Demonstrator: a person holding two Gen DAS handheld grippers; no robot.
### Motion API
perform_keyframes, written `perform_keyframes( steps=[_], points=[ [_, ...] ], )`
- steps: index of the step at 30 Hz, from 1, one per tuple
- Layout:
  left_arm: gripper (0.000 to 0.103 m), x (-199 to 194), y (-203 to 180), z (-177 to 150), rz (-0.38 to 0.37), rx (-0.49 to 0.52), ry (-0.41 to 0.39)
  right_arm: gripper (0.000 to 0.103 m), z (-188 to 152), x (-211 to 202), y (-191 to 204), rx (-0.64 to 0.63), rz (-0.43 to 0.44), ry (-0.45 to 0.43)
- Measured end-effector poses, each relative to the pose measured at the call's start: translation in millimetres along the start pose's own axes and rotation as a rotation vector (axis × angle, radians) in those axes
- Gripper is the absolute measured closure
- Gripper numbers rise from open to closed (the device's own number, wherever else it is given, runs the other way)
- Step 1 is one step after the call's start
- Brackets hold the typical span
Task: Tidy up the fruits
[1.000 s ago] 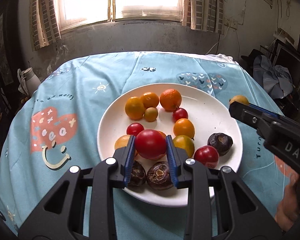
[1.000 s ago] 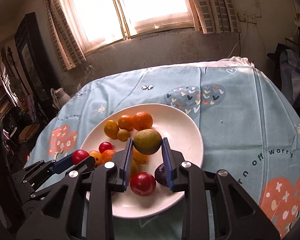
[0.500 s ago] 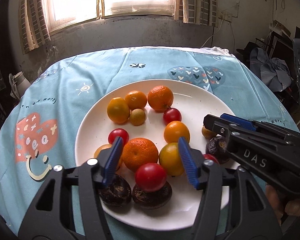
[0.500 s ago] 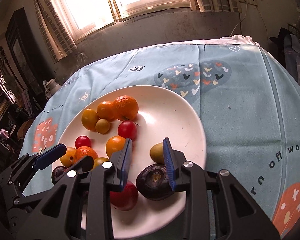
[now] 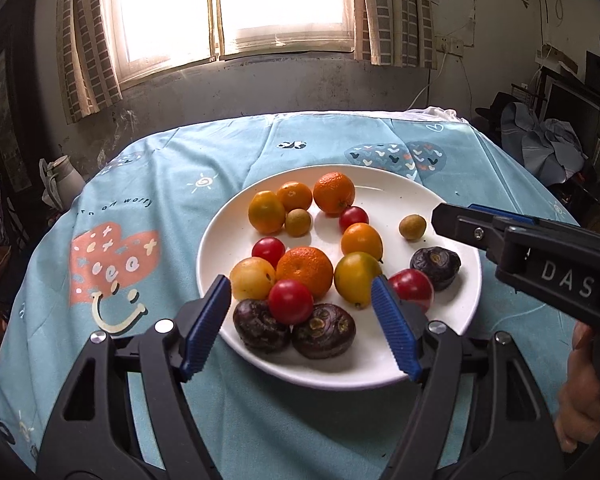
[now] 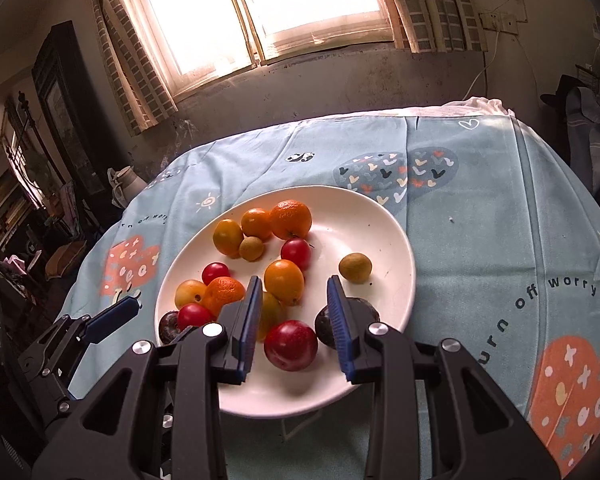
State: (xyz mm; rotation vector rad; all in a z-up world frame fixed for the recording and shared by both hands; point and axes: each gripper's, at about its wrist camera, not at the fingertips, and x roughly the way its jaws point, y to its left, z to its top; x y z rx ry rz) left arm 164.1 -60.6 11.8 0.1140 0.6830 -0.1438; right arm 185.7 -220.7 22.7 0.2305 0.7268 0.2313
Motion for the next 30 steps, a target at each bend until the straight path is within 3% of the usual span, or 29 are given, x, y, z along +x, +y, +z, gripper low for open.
perform_keyframes(
  steps=[6,7,8,11,14,17,24,28,30],
  points=[
    [0.023,-45.1,15.1,-21.8,0.069,-0.031,-0.072,0.069,-33.7,-36.0,17.2,-0.057,-0.027,-0.029],
    [0.019,-53.2,18.4,-26.2,0.083,-0.043,-0.085,0.061,-41.8,-42.3,17.8,-0.057,-0.034,-0.038],
    [0.017,-61.1,21.7,-30.5,0.1,-0.054,-0.099,0.045,-49.6,-48.1,18.3,-0.056,-0.047,-0.047],
    [0.016,-79.0,28.6,-43.4,0.142,-0.076,-0.121,0.042,-72.3,-63.7,24.0,-0.091,-0.081,-0.078],
    [0.005,-89.9,32.1,-54.4,0.165,-0.083,-0.126,0.039,-90.6,-72.1,30.5,-0.123,-0.108,-0.078],
    [0.004,-96.4,29.9,-59.0,0.134,-0.063,-0.13,0.036,-99.4,-74.9,29.0,-0.109,-0.153,-0.059],
    [0.002,-94.4,20.5,-57.9,0.073,-0.024,-0.107,0.034,-98.1,-75.6,18.4,-0.074,-0.148,-0.062],
    [0.002,-95.1,19.0,-60.1,0.095,-0.026,-0.111,0.028,-98.9,-76.5,20.5,-0.081,-0.148,-0.067],
    [0.002,-96.5,21.1,-60.1,0.108,-0.037,-0.121,0.019,-99.0,-77.4,21.0,-0.082,-0.15,-0.07]
  ],
)
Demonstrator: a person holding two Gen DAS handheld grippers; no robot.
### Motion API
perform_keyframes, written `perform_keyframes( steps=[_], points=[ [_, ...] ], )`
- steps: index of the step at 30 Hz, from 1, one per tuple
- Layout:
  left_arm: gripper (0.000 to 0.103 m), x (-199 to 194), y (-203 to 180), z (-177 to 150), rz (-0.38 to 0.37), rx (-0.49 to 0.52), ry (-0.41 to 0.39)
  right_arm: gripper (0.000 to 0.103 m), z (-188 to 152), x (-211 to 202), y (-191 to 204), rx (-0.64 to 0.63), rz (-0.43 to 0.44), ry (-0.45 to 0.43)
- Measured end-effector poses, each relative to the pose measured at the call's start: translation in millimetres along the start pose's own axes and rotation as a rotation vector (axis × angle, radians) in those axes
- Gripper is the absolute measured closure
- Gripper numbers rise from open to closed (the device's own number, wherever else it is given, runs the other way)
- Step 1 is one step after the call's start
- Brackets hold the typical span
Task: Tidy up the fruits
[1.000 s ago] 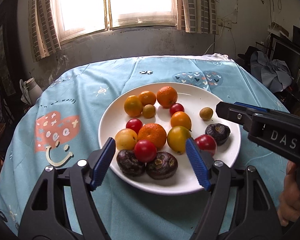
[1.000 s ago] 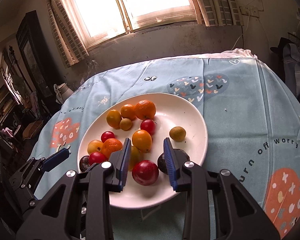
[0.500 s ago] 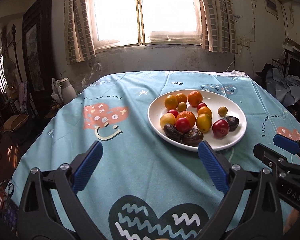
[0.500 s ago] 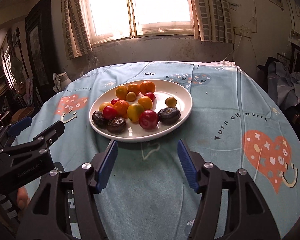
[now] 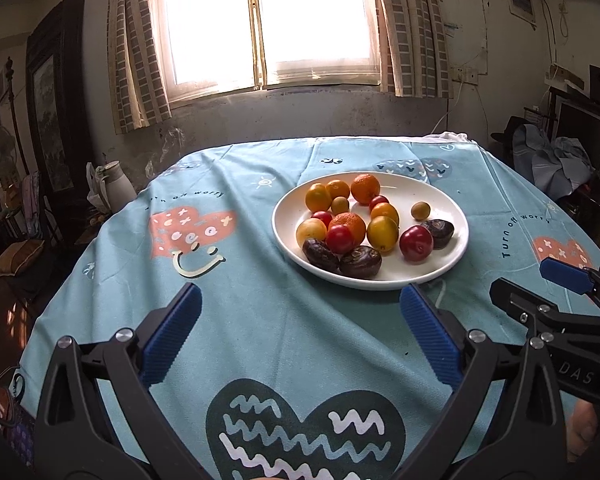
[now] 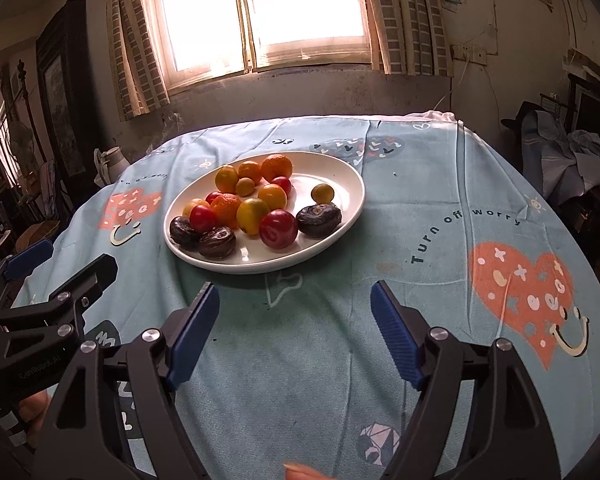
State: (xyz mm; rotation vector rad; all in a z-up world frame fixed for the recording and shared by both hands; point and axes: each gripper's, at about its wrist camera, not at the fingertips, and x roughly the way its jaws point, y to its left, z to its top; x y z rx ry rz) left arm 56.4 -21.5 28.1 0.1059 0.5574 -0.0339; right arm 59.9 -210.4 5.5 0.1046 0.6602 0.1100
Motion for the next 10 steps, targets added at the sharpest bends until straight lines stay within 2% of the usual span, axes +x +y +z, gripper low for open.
perform_keyframes(
  steps=[1,10],
  points=[
    [0.002,-0.3,1.2,0.3,-0.005,-0.005,-0.001,0.014,0.0,-0.9,0.1,0.001,-0.005,-0.006],
    [0.002,-0.5,0.8,1.1,-0.01,-0.011,0.001,0.014,-0.5,-4.3,0.7,0.003,-0.011,-0.016]
  ],
)
